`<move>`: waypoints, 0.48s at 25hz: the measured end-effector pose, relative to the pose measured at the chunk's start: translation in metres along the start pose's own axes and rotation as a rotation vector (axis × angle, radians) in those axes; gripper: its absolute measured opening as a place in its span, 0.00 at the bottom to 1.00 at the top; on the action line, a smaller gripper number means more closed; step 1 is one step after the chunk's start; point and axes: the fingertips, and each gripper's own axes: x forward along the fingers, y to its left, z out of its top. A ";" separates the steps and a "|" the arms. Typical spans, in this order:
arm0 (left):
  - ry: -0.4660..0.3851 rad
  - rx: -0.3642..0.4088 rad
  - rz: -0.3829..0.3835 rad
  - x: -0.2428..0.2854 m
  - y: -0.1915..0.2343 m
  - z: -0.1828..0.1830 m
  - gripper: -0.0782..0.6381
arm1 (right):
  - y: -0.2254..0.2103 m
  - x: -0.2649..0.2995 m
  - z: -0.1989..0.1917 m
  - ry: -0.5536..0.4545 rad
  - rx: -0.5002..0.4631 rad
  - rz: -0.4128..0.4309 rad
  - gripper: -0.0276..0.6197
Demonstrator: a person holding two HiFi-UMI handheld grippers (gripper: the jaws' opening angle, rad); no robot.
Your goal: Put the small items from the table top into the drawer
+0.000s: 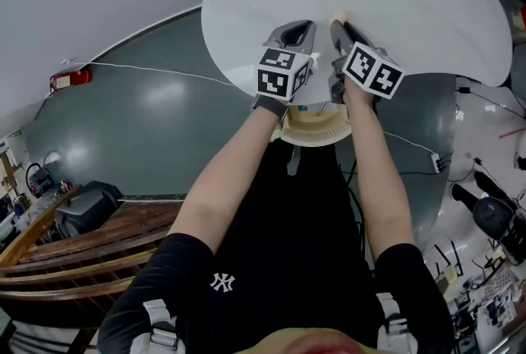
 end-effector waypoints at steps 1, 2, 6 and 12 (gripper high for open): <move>0.001 0.005 -0.005 -0.005 -0.003 -0.003 0.11 | 0.001 -0.006 -0.006 0.001 -0.001 -0.004 0.24; 0.002 0.010 -0.011 -0.009 -0.005 -0.006 0.11 | 0.001 -0.011 -0.014 0.004 -0.003 -0.009 0.24; 0.012 0.020 -0.041 -0.028 -0.018 -0.023 0.11 | 0.001 -0.035 -0.045 0.007 0.003 -0.040 0.24; 0.036 0.042 -0.088 -0.053 -0.039 -0.048 0.11 | 0.007 -0.062 -0.079 0.008 -0.004 -0.061 0.24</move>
